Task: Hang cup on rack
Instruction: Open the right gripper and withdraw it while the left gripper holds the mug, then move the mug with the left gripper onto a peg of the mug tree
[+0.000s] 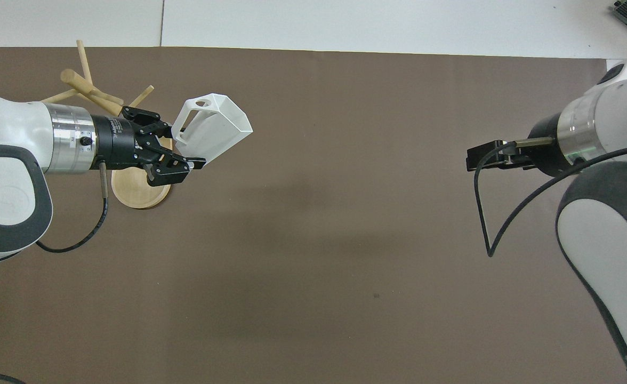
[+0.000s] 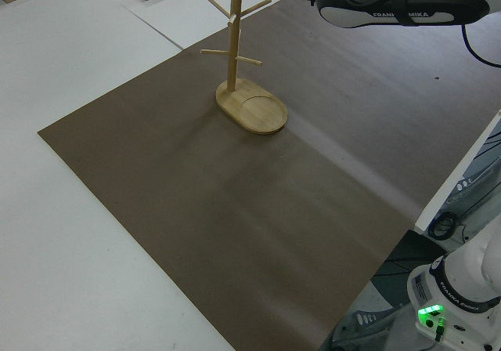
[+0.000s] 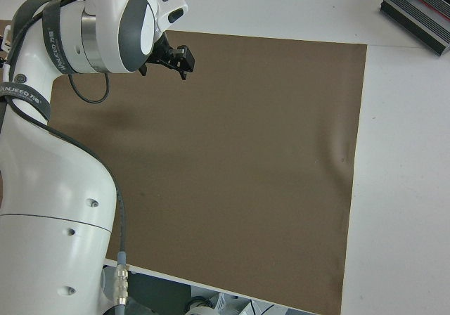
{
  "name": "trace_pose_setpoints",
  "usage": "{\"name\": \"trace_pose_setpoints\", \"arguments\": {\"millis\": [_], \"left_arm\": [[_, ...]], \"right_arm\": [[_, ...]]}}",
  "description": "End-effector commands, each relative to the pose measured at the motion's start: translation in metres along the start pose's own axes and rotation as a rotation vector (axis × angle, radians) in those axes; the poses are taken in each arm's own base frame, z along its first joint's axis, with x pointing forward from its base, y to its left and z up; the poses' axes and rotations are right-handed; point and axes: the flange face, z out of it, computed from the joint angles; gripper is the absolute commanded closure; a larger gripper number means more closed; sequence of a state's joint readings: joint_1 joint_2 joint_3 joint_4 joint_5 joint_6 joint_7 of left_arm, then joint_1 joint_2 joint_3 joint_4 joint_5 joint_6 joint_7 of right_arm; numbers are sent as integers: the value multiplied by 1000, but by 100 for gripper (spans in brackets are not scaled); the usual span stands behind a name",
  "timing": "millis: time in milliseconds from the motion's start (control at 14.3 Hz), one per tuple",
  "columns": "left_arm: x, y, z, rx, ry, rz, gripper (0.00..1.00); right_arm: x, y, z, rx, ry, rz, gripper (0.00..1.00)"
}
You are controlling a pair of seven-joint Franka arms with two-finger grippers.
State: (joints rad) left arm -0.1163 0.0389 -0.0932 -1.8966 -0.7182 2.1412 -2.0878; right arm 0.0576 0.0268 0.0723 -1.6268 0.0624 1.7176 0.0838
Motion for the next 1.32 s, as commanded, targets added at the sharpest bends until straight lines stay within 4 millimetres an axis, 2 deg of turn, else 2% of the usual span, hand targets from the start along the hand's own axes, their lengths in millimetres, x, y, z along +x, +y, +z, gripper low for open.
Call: {"name": "trace_pose_setpoints", "arguments": {"millis": [0, 139, 279, 418, 558, 906, 1046, 1255], "left_arm": [[15, 1, 4, -57, 5, -107, 100], [23, 1, 9, -89, -3, -125, 100], [33, 4, 9, -120, 0, -143, 100], [35, 7, 8, -147, 10, -171, 100], [39, 15, 1, -185, 28, -192, 100], [50, 18, -11, -198, 29, -214, 100], [54, 18, -11, -196, 34, -218, 100], [64, 25, -22, -212, 28, -245, 100]], "right_arm": [[-5, 30, -6, -75, -4, -1, 0], [-4, 48, -8, -121, 0, -24, 0], [-3, 78, -10, -128, 5, -49, 0], [-4, 102, -10, -129, 1, -51, 0], [-5, 115, -12, -129, 0, -25, 0], [-10, 119, -20, -129, 2, -13, 0], [-13, 122, -25, -125, -21, -4, 0], [-14, 117, -48, -122, -33, -5, 0]]}}
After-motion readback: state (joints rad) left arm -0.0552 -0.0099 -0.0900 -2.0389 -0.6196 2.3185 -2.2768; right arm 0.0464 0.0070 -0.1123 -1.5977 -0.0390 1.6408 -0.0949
